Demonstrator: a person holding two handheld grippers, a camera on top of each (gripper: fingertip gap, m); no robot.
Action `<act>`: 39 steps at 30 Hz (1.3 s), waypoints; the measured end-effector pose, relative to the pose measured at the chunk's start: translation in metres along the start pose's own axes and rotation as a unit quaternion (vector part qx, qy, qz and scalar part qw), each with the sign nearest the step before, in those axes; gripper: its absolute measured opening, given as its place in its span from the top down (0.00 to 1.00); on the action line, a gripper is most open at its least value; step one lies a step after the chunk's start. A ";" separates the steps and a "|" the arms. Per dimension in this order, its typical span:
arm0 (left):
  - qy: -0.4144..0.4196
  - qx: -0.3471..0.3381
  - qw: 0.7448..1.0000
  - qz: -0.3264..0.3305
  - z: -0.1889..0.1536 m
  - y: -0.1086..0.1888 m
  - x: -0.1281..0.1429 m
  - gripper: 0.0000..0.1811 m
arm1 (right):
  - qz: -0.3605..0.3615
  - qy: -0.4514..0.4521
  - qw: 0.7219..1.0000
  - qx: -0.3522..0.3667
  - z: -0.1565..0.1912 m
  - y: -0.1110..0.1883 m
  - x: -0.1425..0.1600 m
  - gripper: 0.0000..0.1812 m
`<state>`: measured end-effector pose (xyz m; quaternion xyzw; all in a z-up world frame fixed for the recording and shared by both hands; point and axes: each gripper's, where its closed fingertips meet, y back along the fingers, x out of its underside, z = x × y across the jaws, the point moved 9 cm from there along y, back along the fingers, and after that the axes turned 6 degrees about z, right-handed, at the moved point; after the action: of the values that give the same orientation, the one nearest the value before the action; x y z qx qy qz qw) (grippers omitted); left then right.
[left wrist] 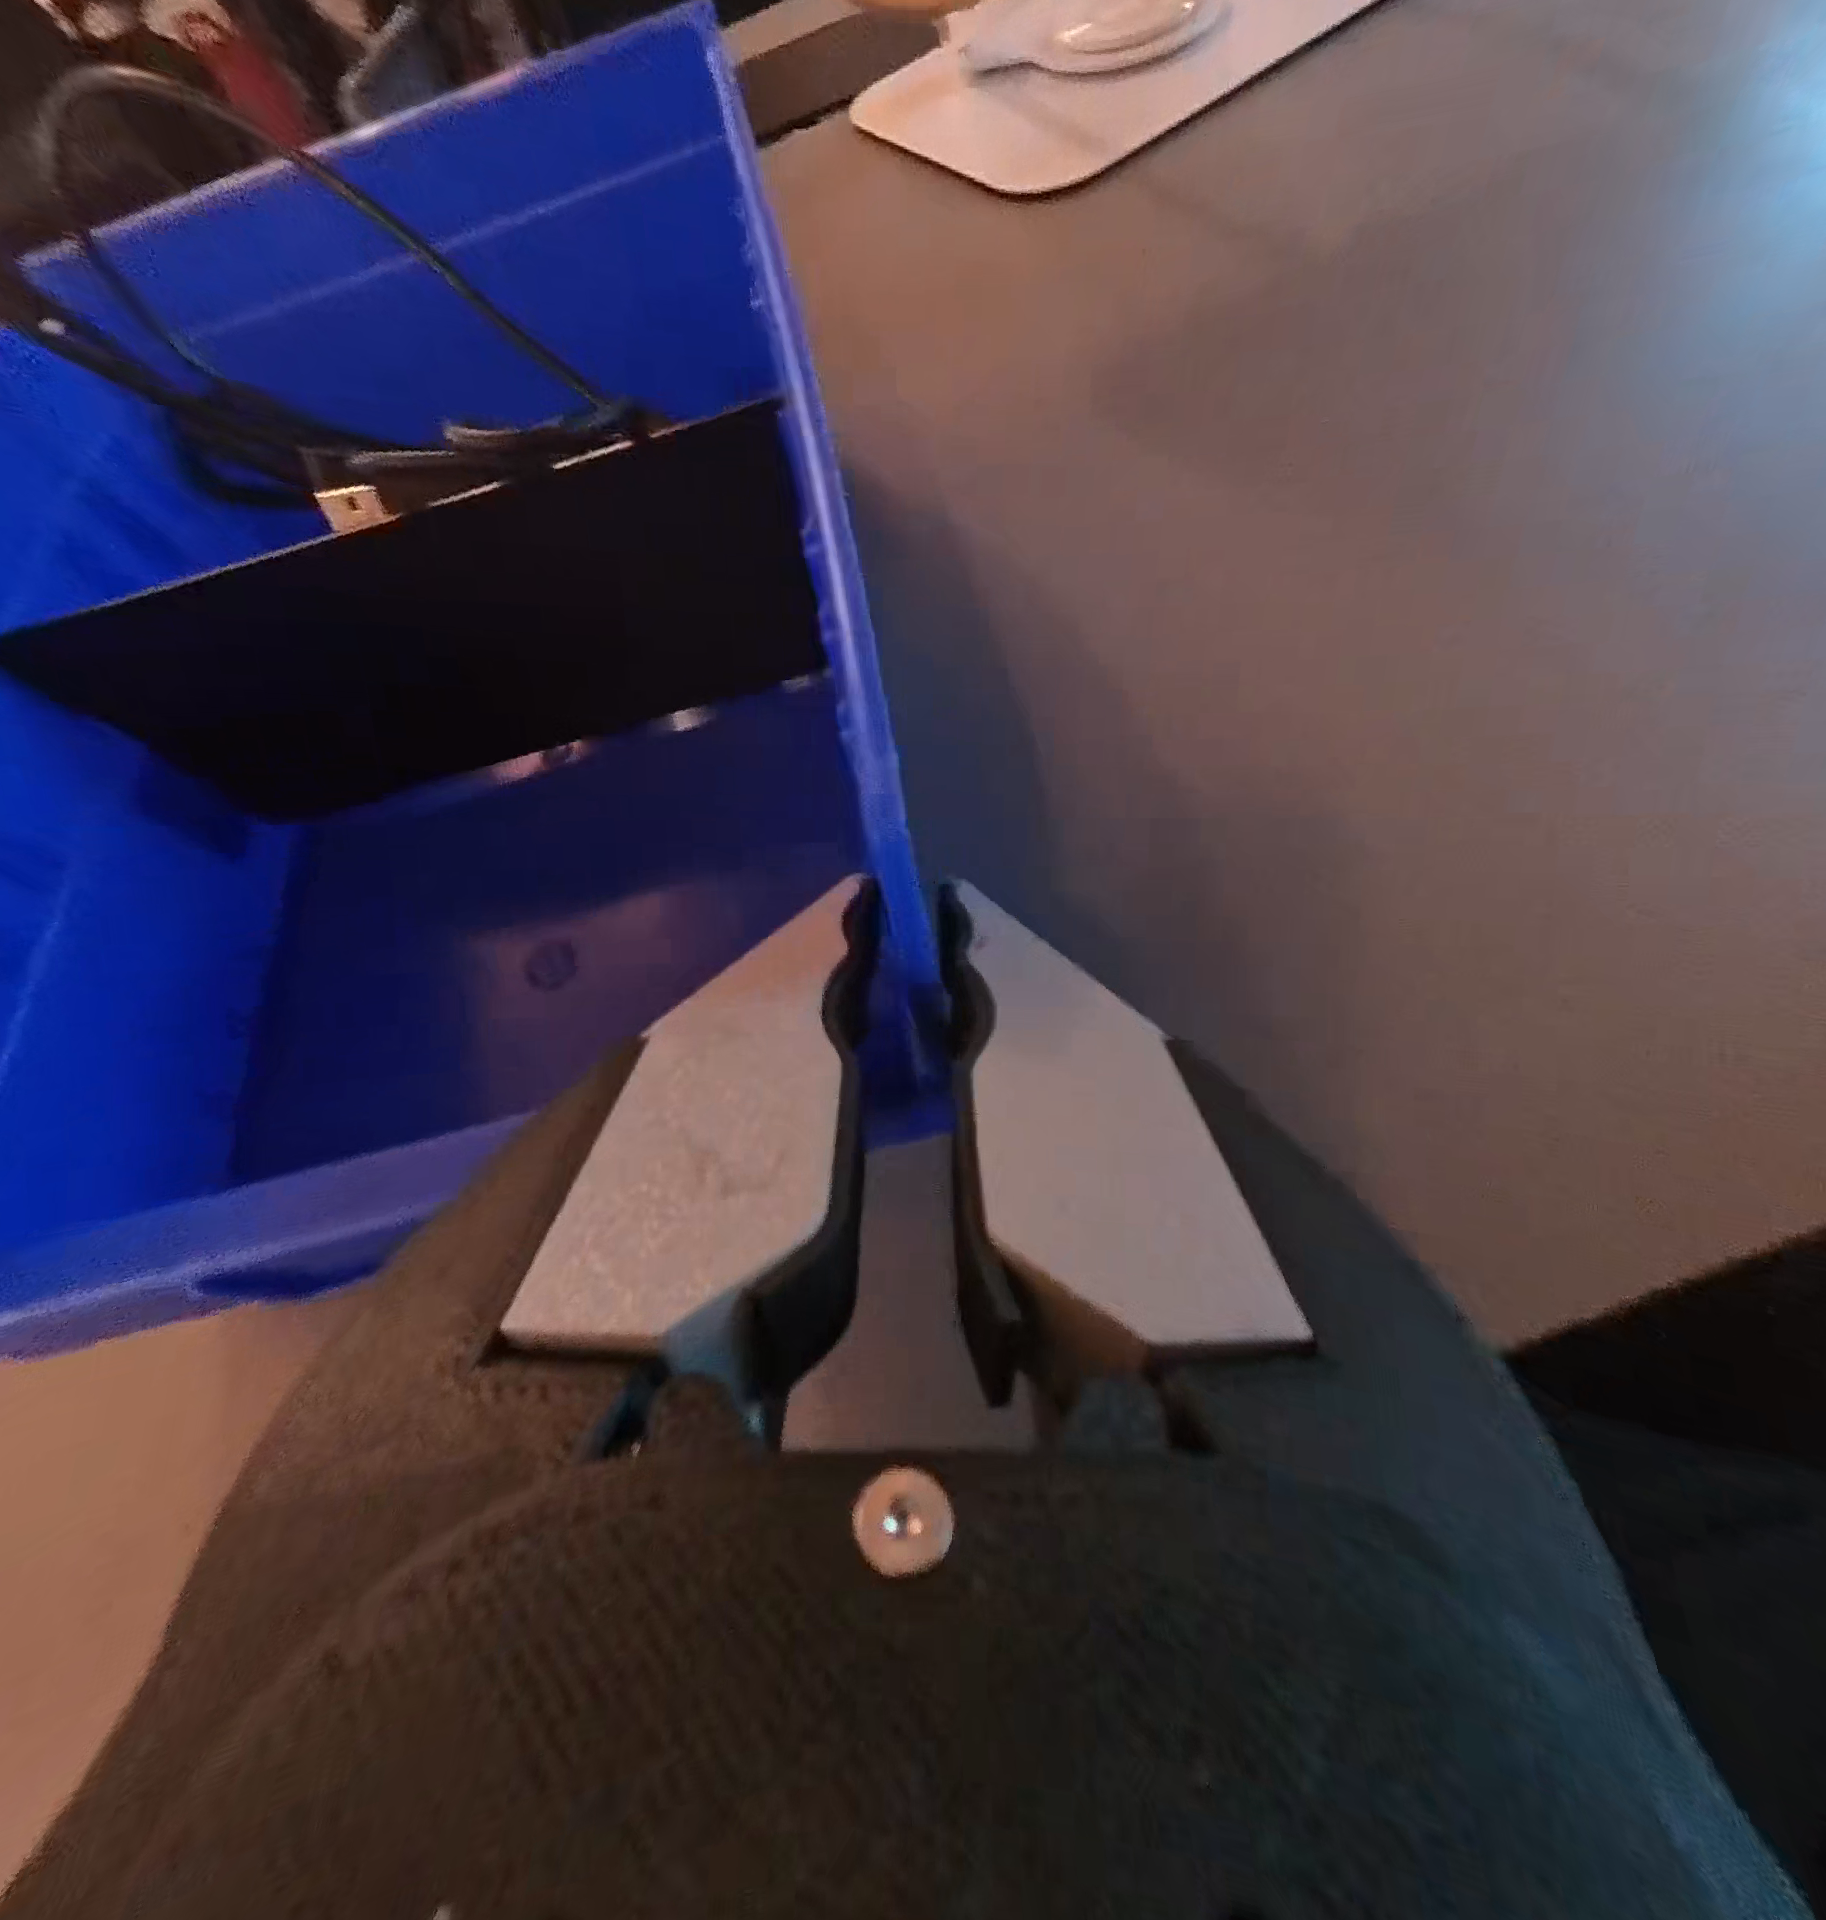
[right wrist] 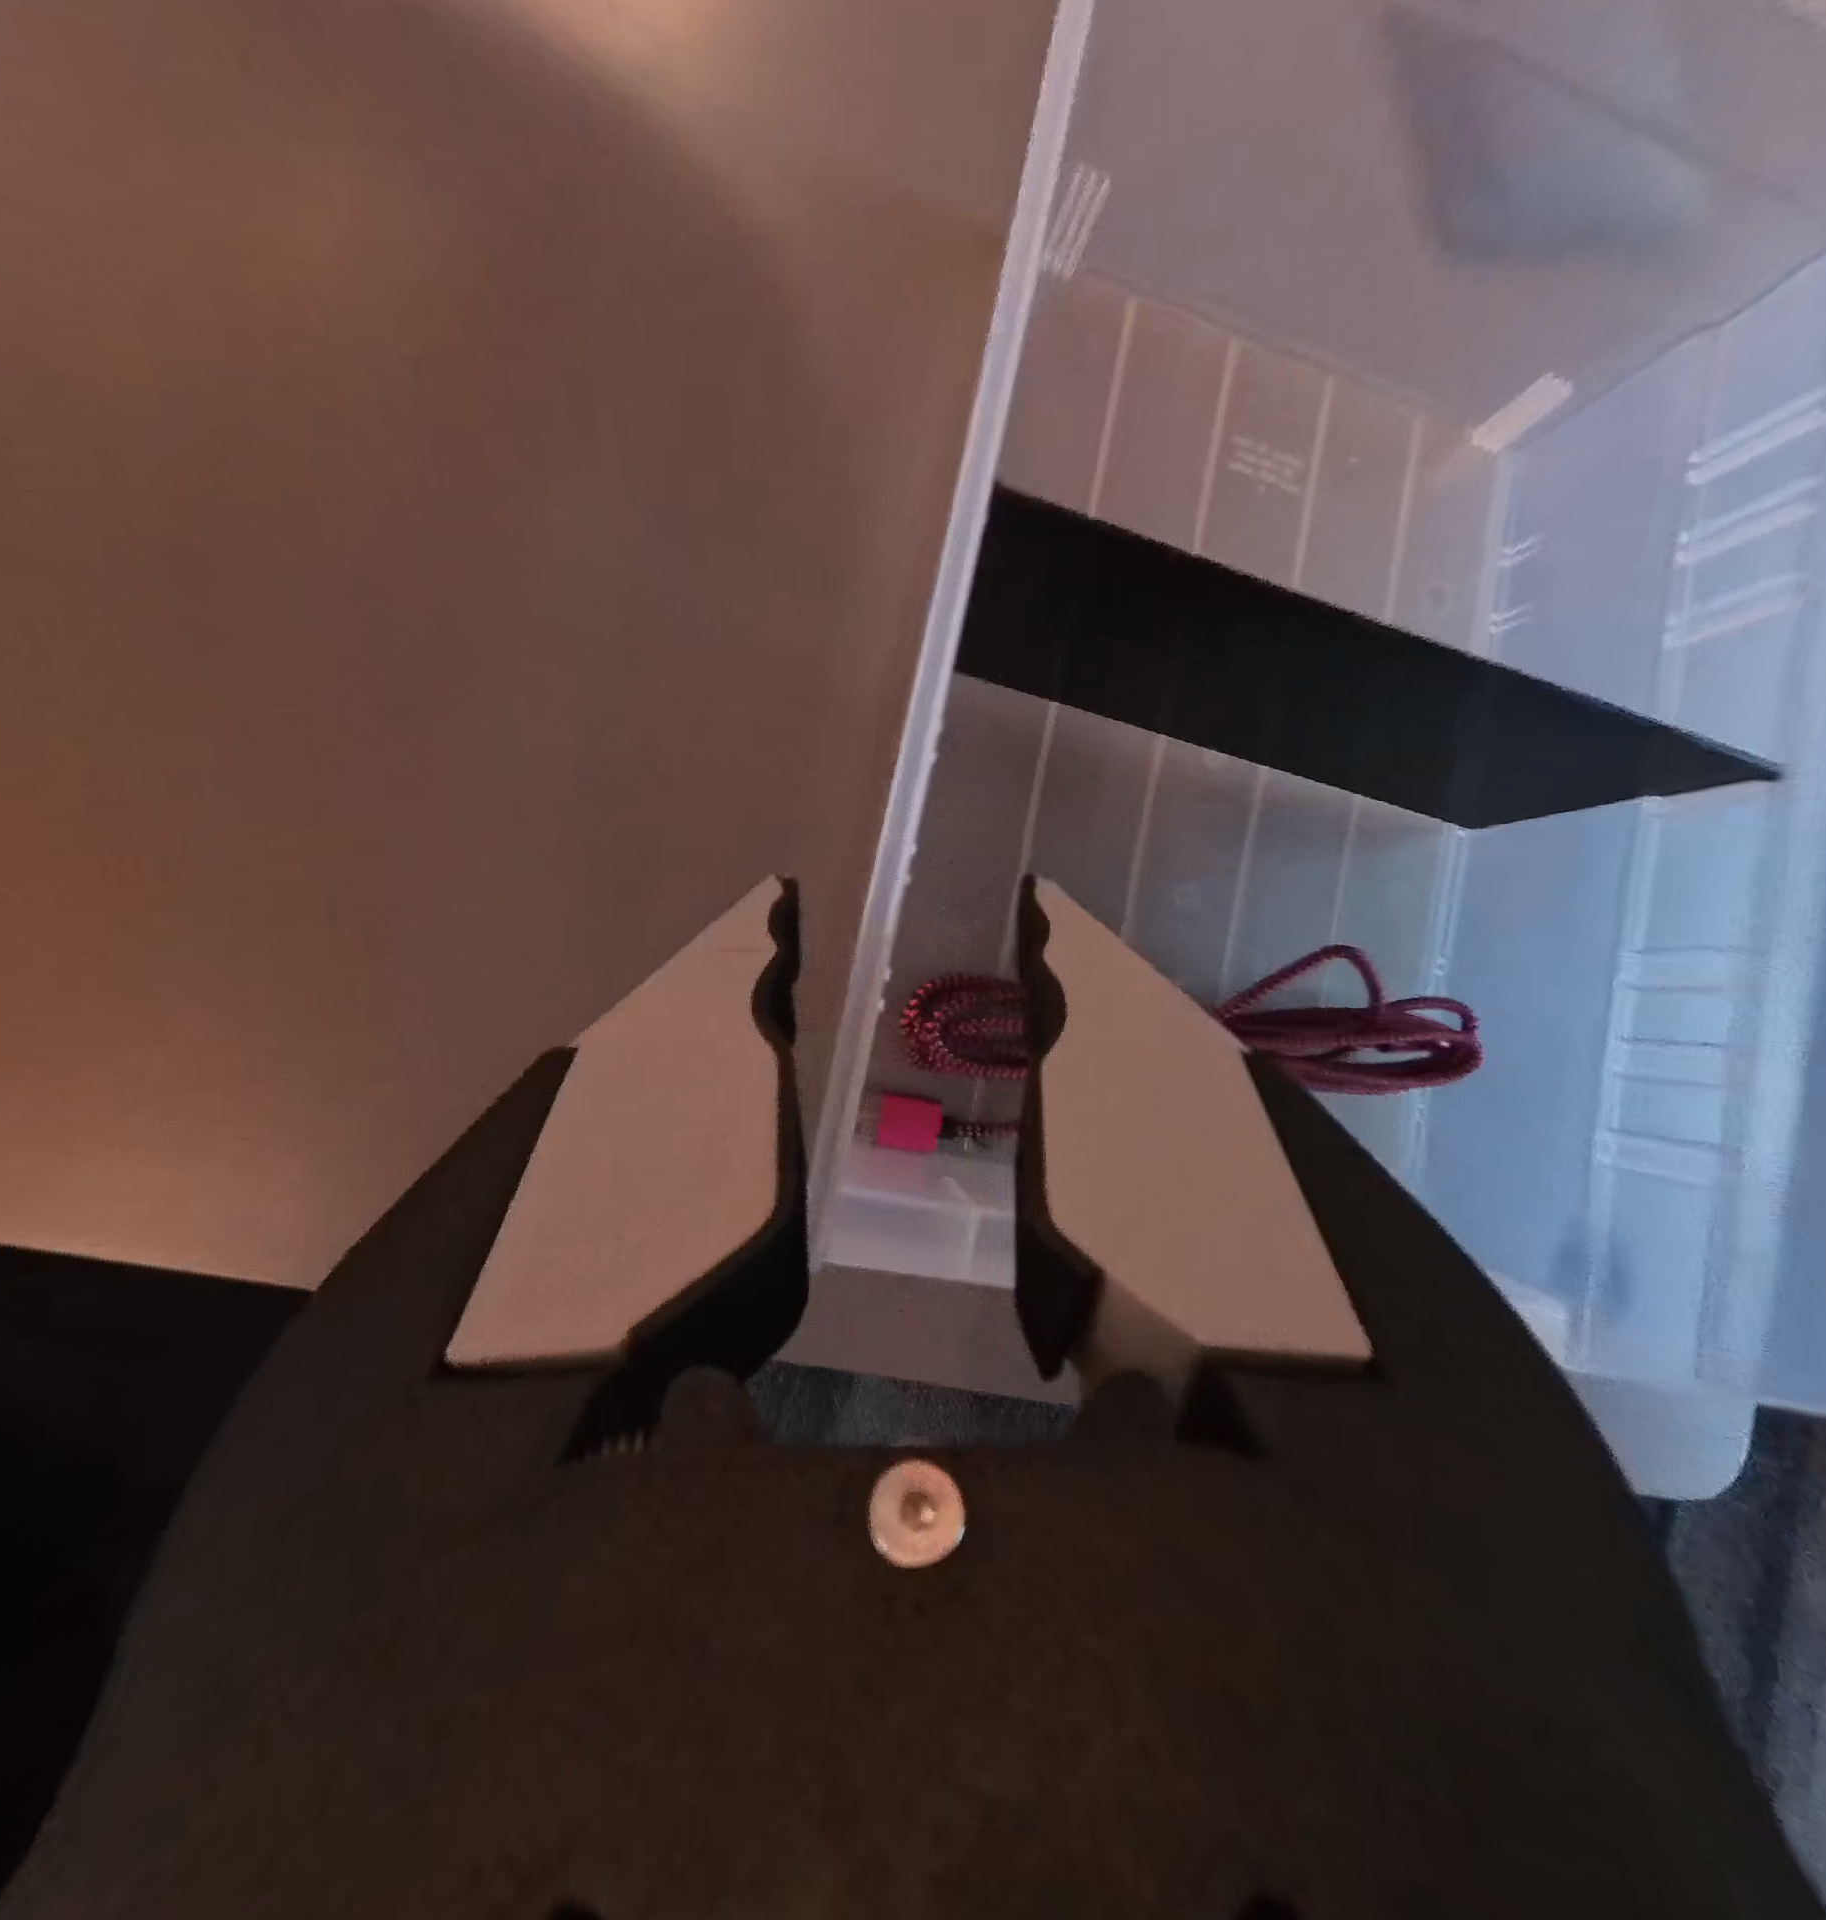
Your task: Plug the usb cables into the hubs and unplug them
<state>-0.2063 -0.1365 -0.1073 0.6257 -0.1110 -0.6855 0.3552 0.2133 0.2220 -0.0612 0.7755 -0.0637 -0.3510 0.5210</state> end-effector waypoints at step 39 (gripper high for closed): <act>0.177 0.275 0.938 0.111 0.141 -0.107 -0.142 0.99 | -0.263 0.232 0.936 -0.030 0.171 -0.068 -0.066 0.78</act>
<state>-0.3809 -0.0119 -0.0337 0.7938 -0.2995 -0.4629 0.2565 0.0410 0.1527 -0.1239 0.8083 0.2757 -0.2875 0.4334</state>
